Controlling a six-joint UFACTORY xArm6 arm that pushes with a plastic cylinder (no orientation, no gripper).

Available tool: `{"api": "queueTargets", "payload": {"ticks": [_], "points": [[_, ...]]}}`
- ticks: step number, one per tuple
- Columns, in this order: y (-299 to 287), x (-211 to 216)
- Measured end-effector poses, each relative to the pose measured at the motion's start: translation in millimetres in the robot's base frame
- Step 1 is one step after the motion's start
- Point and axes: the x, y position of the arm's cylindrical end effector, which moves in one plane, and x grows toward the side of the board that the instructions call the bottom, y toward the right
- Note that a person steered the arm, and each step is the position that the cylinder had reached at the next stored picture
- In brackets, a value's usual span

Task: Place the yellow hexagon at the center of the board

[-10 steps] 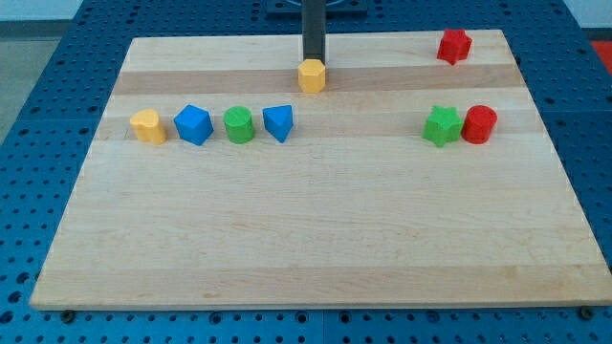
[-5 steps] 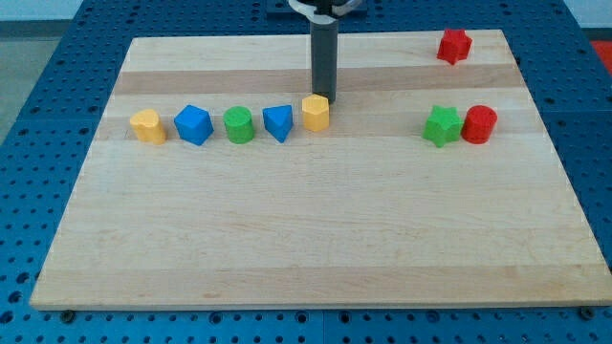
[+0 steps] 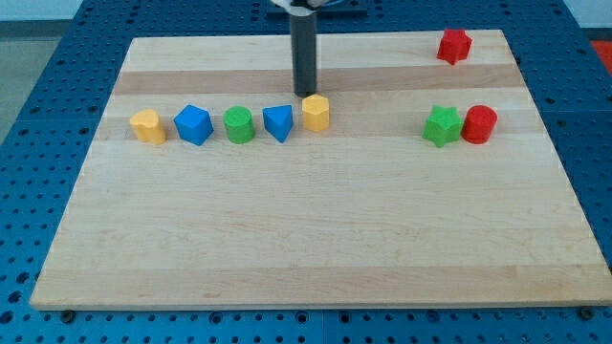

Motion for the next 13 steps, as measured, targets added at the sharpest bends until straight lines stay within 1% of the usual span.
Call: {"api": "queueTargets", "payload": {"ticks": [1,2,5,8,10,13], "points": [[-14.7,7.1],[-14.7,18.5],[-11.5,21.6],[12.5,22.1],[14.6,25.5],[42.4,13.3]]}}
